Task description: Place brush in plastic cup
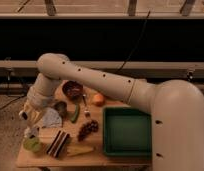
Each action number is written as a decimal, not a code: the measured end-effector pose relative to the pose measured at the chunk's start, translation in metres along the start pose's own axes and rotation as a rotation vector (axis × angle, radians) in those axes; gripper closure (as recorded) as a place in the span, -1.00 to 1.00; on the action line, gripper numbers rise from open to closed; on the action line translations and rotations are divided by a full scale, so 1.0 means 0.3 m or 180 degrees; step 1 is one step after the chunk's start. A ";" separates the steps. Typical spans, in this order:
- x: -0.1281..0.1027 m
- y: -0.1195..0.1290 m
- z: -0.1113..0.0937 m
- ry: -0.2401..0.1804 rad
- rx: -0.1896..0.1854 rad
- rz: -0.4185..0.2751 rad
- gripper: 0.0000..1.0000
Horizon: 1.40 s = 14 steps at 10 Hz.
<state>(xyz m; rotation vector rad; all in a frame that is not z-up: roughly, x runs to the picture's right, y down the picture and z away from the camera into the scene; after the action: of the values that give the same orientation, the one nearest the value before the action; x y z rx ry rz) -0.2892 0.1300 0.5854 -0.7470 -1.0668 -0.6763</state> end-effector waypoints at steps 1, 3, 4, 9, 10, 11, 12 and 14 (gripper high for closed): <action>0.000 0.001 0.021 -0.0012 -0.0029 0.0008 1.00; -0.004 0.006 0.060 -0.0032 -0.0090 0.0019 1.00; -0.011 0.009 0.082 -0.0042 -0.0125 0.0019 1.00; -0.016 -0.003 0.147 -0.0047 -0.0236 0.0024 1.00; -0.013 -0.007 0.158 -0.0043 -0.0256 0.0028 1.00; -0.010 -0.012 0.169 -0.0037 -0.0275 0.0033 1.00; -0.004 -0.016 0.177 -0.0023 -0.0290 0.0045 0.93; 0.019 -0.017 0.190 0.0004 -0.0315 0.0081 0.55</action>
<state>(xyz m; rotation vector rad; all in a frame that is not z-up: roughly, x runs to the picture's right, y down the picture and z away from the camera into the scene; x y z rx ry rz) -0.3205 0.1723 0.6085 -0.8440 -1.0266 -0.7119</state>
